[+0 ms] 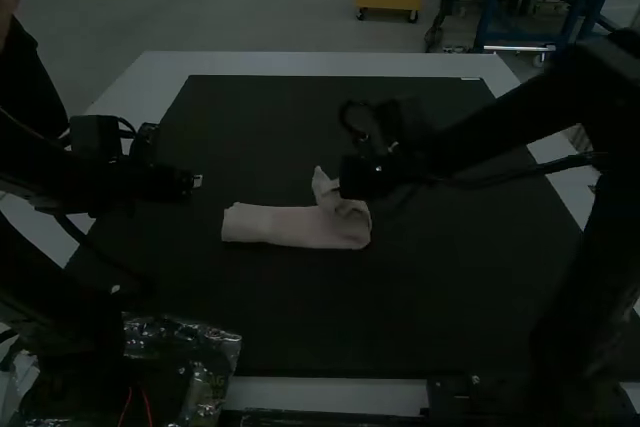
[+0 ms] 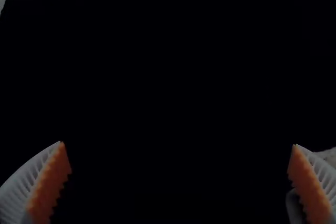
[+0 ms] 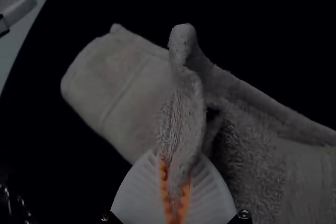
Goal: Fold the towel.
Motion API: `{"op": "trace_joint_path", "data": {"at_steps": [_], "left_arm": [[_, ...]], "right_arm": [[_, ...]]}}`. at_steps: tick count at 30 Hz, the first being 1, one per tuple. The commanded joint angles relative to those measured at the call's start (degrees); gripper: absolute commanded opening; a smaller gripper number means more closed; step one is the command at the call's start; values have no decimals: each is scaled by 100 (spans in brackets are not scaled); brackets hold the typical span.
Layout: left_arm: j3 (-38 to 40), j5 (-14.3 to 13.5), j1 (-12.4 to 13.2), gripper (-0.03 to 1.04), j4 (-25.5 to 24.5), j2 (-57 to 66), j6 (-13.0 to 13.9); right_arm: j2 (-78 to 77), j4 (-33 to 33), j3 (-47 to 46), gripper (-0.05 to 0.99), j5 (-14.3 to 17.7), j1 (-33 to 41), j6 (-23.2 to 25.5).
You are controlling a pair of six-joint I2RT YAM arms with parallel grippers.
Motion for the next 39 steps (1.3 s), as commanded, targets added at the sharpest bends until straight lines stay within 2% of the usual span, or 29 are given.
{"op": "trace_joint_path", "data": {"at_steps": [1, 10, 24, 33, 39], "left_arm": [[-28, 42, 19, 97, 106, -38, -50], [-64, 7, 63, 97, 123, -38, -111], [-160, 7, 353, 97, 220, -46, -146], [-178, 42, 652, 97, 264, -46, -137], [-248, 51, 678, 97, 325, -46, -137]], "right_arm": [[189, 114, 341, -3, 51, 240, 169], [840, 158, 1018, -3, 51, 609, 231], [1490, 149, 1782, -3, 51, 969, 275], [1815, 149, 2108, -3, 51, 1128, 328], [2052, 149, 2362, -3, 51, 1259, 363]]}}
